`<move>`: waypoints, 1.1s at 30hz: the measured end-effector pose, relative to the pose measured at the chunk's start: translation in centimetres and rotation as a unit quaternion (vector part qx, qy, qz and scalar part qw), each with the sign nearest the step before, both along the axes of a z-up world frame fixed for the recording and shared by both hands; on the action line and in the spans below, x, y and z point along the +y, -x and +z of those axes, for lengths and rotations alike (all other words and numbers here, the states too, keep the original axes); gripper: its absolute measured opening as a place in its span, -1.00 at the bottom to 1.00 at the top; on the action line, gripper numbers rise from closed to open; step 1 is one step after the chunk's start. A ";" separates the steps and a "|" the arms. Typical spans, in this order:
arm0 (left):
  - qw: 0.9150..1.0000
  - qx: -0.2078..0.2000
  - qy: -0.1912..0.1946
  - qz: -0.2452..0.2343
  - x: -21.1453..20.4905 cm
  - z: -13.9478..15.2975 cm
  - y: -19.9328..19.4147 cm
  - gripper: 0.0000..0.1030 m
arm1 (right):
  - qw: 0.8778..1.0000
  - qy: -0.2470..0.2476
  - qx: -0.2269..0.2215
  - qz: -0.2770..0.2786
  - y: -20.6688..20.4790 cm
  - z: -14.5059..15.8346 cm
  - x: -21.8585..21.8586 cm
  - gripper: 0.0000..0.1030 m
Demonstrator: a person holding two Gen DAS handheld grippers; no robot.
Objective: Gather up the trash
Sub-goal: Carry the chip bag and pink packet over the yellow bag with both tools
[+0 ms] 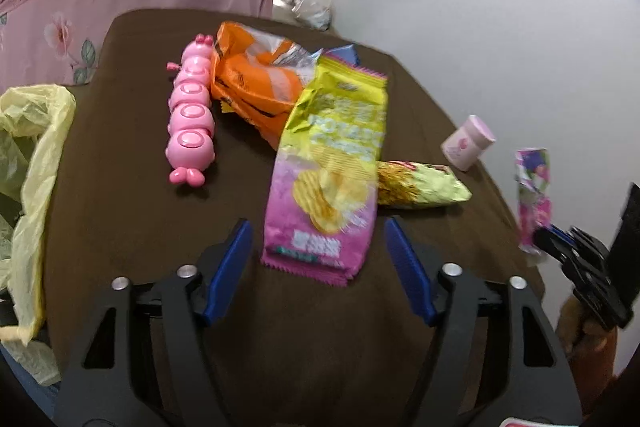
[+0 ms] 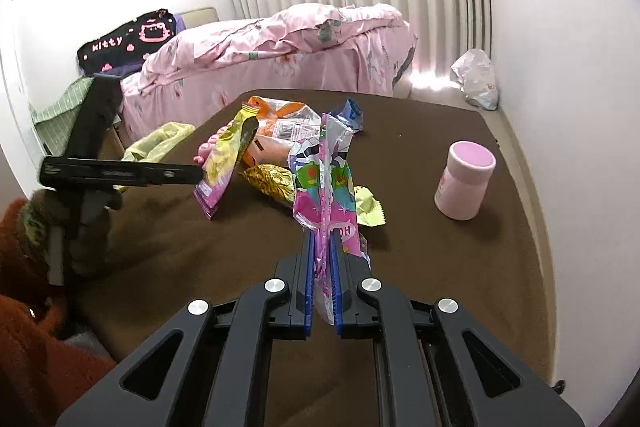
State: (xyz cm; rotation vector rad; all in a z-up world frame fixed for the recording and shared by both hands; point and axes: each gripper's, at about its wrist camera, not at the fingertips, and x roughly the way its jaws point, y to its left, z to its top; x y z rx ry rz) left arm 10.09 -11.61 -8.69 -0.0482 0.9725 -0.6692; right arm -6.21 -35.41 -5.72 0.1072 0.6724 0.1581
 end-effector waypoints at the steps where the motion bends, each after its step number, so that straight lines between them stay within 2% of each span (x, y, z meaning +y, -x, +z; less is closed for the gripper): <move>1: 1.000 0.014 -0.004 0.001 -0.4 -0.5 -0.5 0.17 | 1.000 -0.003 0.002 -0.002 0.0 -0.1 0.1 -0.84; 2: 1.000 0.024 -0.007 0.003 -0.6 -1.1 -0.7 0.08 | 1.000 -0.006 0.004 -0.001 0.0 -0.3 0.1 -0.84; 4: 1.000 0.020 -0.009 0.008 -0.7 -1.2 -0.7 -0.32 | 1.000 -0.004 0.005 -0.006 0.2 -0.4 0.1 -0.84; 6: 0.999 0.035 0.012 0.010 -0.2 -1.3 -0.5 -0.47 | 1.000 0.002 0.007 -0.007 0.2 -0.4 0.2 -0.84; 9: 1.000 0.001 0.017 0.021 0.7 0.0 0.6 -0.62 | 1.000 0.007 -0.001 -0.005 0.2 0.3 0.6 -0.84; 10: 0.999 -0.013 0.019 0.025 1.0 0.7 1.0 -0.79 | 1.000 0.008 -0.004 -0.004 0.1 0.5 0.7 -0.84; 11: 0.999 -0.021 0.023 0.028 1.4 1.3 1.3 -0.85 | 1.000 0.008 -0.008 -0.002 -0.1 0.9 1.0 -0.84; 16: 0.994 -0.084 0.025 0.060 4.4 5.3 3.0 -0.85 | 0.999 0.008 -0.037 0.023 -1.4 3.3 3.2 -0.84; 20: 0.989 -0.113 0.025 0.091 7.5 7.8 3.7 -0.85 | 0.996 0.003 -0.063 0.061 -3.2 5.7 6.2 -0.84; 24: 0.976 -0.149 0.002 0.161 12.1 9.5 3.8 -0.85 | 0.991 -0.008 -0.079 0.111 -6.1 7.8 10.0 -0.84; 28: 0.964 -0.140 0.004 0.227 16.8 9.6 2.7 -0.85 | 0.986 -0.035 -0.069 0.146 -10.7 9.0 13.9 -0.84; 31: 0.953 -0.126 0.002 0.276 20.1 8.9 1.8 -0.85 | 0.983 -0.034 -0.051 0.172 -14.1 9.1 17.2 -0.84; 33: 0.949 -0.111 0.010 0.296 21.7 8.1 1.2 -0.85 | 0.980 -0.032 -0.036 0.192 -16.0 8.7 19.4 -0.84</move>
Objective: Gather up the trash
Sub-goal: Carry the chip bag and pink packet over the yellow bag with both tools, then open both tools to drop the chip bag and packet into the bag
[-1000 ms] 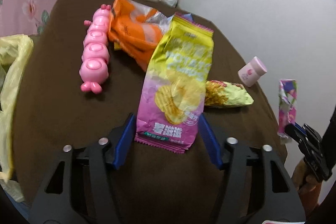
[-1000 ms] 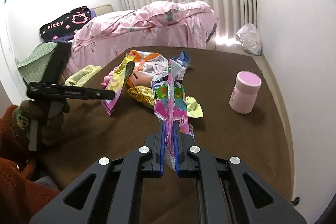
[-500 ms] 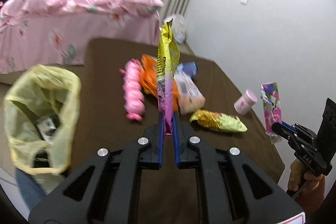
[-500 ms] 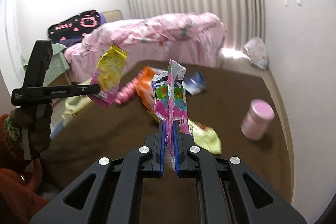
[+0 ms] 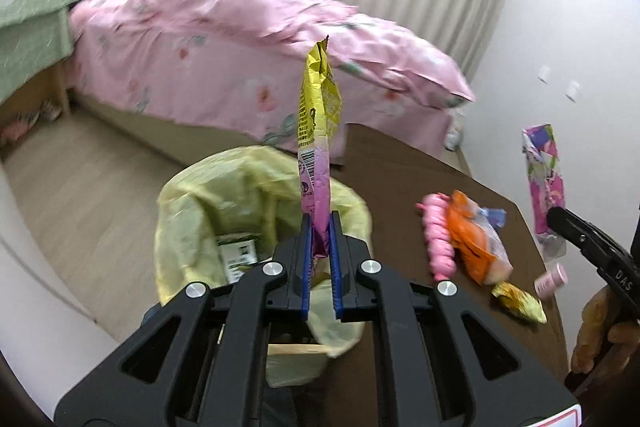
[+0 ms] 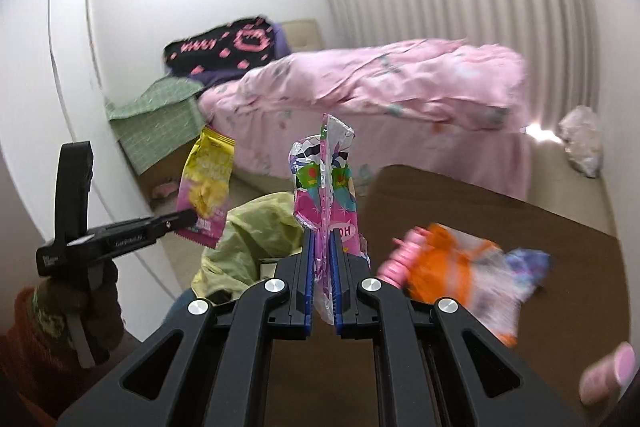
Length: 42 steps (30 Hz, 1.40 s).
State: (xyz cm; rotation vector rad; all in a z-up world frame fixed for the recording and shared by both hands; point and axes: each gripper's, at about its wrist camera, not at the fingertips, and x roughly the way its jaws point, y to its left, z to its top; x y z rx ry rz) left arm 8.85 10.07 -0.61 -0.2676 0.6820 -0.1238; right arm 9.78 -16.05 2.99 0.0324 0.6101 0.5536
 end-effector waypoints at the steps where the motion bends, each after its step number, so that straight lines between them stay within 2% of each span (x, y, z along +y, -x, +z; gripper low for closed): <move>1: 1.000 0.007 0.004 0.010 0.7 -0.5 -0.3 -0.85 | 1.000 0.006 0.008 0.012 -1.1 -0.3 1.5 -0.84; 10: 0.998 0.050 0.015 0.038 2.9 -3.9 -1.5 -0.85 | 0.995 0.016 0.066 0.070 -6.8 -4.1 8.7 -0.84; 14: 0.996 0.061 0.030 0.051 3.7 -5.0 -2.0 -0.85 | 0.993 0.022 0.089 0.080 -8.4 -6.1 10.1 -0.84; 18: 0.996 0.070 0.032 0.042 3.5 -5.8 -2.7 -0.85 | 0.989 0.032 0.109 0.090 -9.6 -8.0 11.6 -0.84; 27: 0.993 0.094 0.051 0.040 3.6 -7.7 -4.3 -0.85 | 0.987 0.034 0.130 0.088 -11.5 -10.1 12.1 -0.84; 31: 0.995 0.080 0.057 0.032 3.3 -7.3 -4.5 -0.85 | 0.988 0.032 0.125 0.085 -11.8 -10.3 12.0 -0.84; 34: 0.996 0.066 0.045 0.037 3.1 -6.8 -4.4 -0.85 | 0.988 0.022 0.125 0.086 -11.5 -10.5 11.7 -0.82; 36: 0.996 0.065 0.048 0.041 3.3 -6.8 -4.3 -0.69 | 0.989 0.023 0.121 0.087 -11.2 -10.5 11.7 -0.81; 38: 0.995 0.065 0.057 0.046 3.6 -6.8 -4.1 -0.46 | 0.990 0.033 0.109 0.083 -10.7 -10.5 11.7 -0.67; 39: 0.995 0.063 0.058 0.049 3.7 -6.7 -4.0 -0.41 | 0.990 0.035 0.107 0.083 -10.6 -10.5 11.6 -0.43; 40: 0.995 0.059 0.057 0.054 3.9 -6.6 -3.8 -0.36 | 0.991 0.032 0.105 0.082 -10.4 -10.5 11.4 -0.28; 42: 0.995 0.054 0.054 0.067 4.2 -6.2 -3.5 -0.28 | 0.991 0.024 0.108 0.081 -10.3 -10.5 10.9 -0.26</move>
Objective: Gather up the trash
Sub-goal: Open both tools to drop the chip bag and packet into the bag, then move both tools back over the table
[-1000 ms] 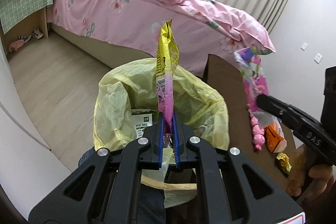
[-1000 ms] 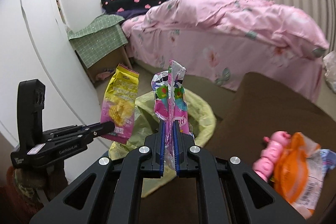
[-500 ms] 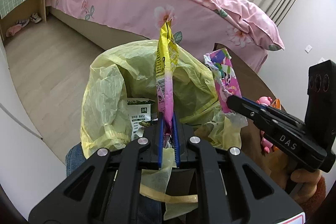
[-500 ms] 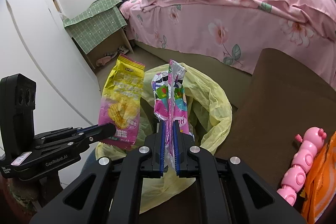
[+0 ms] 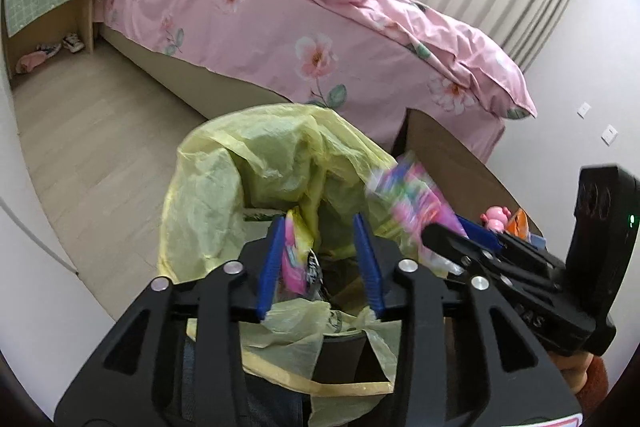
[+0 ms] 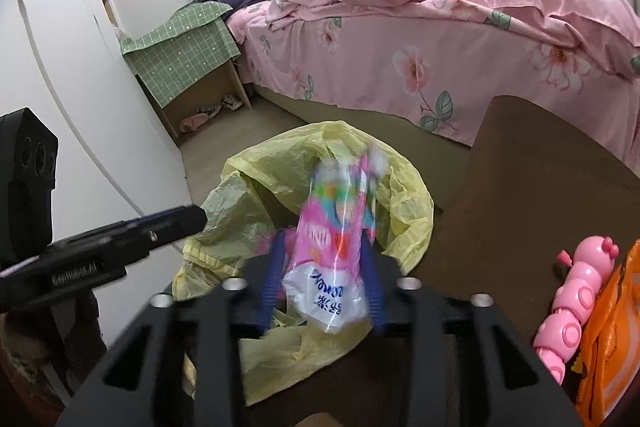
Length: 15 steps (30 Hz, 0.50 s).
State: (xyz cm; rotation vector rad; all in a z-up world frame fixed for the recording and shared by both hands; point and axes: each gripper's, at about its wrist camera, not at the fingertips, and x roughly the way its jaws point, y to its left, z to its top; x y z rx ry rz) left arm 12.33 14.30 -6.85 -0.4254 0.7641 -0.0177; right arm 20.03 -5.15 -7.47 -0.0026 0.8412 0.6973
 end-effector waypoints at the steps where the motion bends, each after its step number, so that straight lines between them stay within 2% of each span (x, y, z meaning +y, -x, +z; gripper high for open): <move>1: 1.000 -0.002 0.000 0.008 0.2 0.2 0.2 -0.27 | 1.000 -0.003 0.002 -0.005 0.1 0.2 -0.4 -0.25; 4: 1.000 -0.015 -0.001 0.023 0.4 1.2 0.9 -0.18 | 1.000 -0.010 -0.006 -0.016 0.8 1.1 -1.9 -0.23; 7: 0.999 -0.031 -0.015 0.011 -0.5 2.5 1.3 -0.02 | 0.999 -0.019 -0.024 -0.031 2.1 2.7 -4.4 -0.18; 12: 0.998 -0.039 -0.018 -0.048 -4.0 3.7 1.3 0.01 | 0.996 -0.012 -0.058 -0.066 5.5 4.6 -9.5 -0.18; 15: 0.994 -0.046 -0.031 -0.092 -7.1 4.1 1.3 0.08 | 0.992 0.002 -0.077 -0.101 8.1 5.1 -13.6 -0.18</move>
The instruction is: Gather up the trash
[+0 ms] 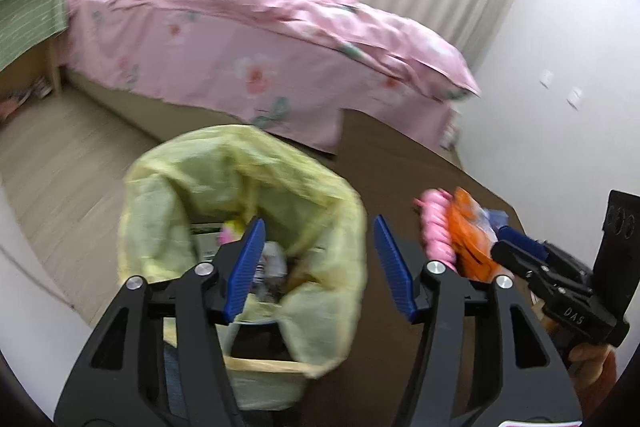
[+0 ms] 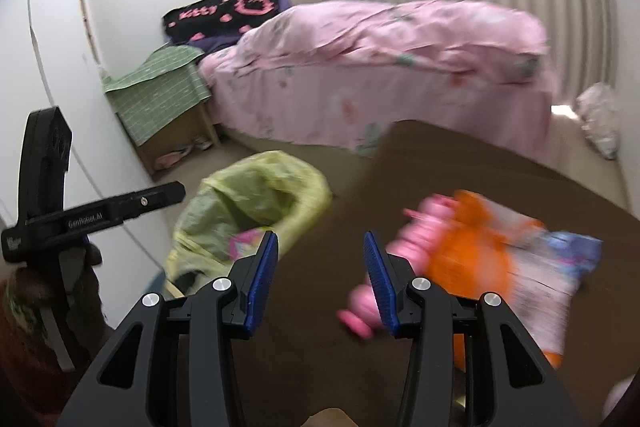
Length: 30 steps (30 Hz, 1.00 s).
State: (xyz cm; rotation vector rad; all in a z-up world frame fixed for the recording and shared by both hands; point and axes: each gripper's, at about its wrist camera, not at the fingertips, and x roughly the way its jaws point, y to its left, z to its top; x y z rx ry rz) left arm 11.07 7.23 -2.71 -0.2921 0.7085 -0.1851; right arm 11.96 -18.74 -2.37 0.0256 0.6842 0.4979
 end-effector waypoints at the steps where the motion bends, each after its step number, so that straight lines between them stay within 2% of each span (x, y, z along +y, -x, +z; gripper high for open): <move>1: 1.000 -0.003 -0.004 -0.017 -1.2 0.1 0.0 0.09 | 1.000 0.003 -0.005 -0.018 1.0 0.0 -1.9 -0.18; 6: 0.995 -0.010 -0.010 -0.095 -7.1 0.2 -0.1 0.22 | 0.995 0.018 -0.003 -0.097 4.5 -0.9 -10.0 -0.08; 9: 0.991 -0.012 -0.011 -0.135 -10.3 0.1 -0.1 0.28 | 0.990 0.017 0.024 -0.136 5.4 -2.3 -14.7 -0.08; 13: 0.984 -0.021 -0.030 -0.177 -14.1 -0.1 -0.1 0.32 | 0.987 0.012 0.037 -0.156 7.0 -3.9 -18.3 -0.08; 15: 0.977 -0.032 -0.036 -0.205 -16.0 0.2 -0.5 0.36 | 0.987 0.010 0.034 -0.158 7.8 -4.3 -19.2 -0.08; 16: 0.972 -0.049 -0.036 -0.229 -17.5 0.6 -1.0 0.40 | 0.987 0.009 0.031 -0.160 8.2 -4.6 -19.5 -0.08; 17: 0.966 -0.061 -0.035 -0.247 -18.6 0.8 -1.3 0.58 | 0.986 0.008 0.027 -0.164 8.5 -4.7 -19.7 -0.08; 18: 0.960 -0.072 -0.035 -0.270 -19.8 1.0 -1.8 0.68 | 0.985 0.003 0.022 -0.170 9.0 -4.9 -20.0 -0.08; 20: 0.946 -0.047 -0.048 -0.319 -23.5 0.8 -4.1 0.68 | 0.984 -0.007 0.018 -0.176 9.4 -5.1 -20.3 -0.08; 22: 0.940 -0.039 -0.070 -0.332 -26.4 0.6 -6.1 0.68 | 0.983 -0.011 0.016 -0.183 9.9 -5.4 -20.6 -0.08; 24: 0.937 -0.053 -0.108 -0.329 -29.1 0.5 -7.9 0.67 | 0.982 -0.006 0.012 -0.190 10.3 -5.6 -20.8 -0.08; 26: 0.930 -0.053 -0.141 -0.335 -31.9 -0.1 -9.8 0.67 | 0.981 -0.007 0.010 -0.196 10.8 -5.9 -21.3 -0.08; 30: 0.925 -0.005 -0.162 -0.345 -35.7 -2.4 -13.5 0.66 | 0.978 -0.024 0.014 -0.209 11.5 -6.4 -22.2 -0.08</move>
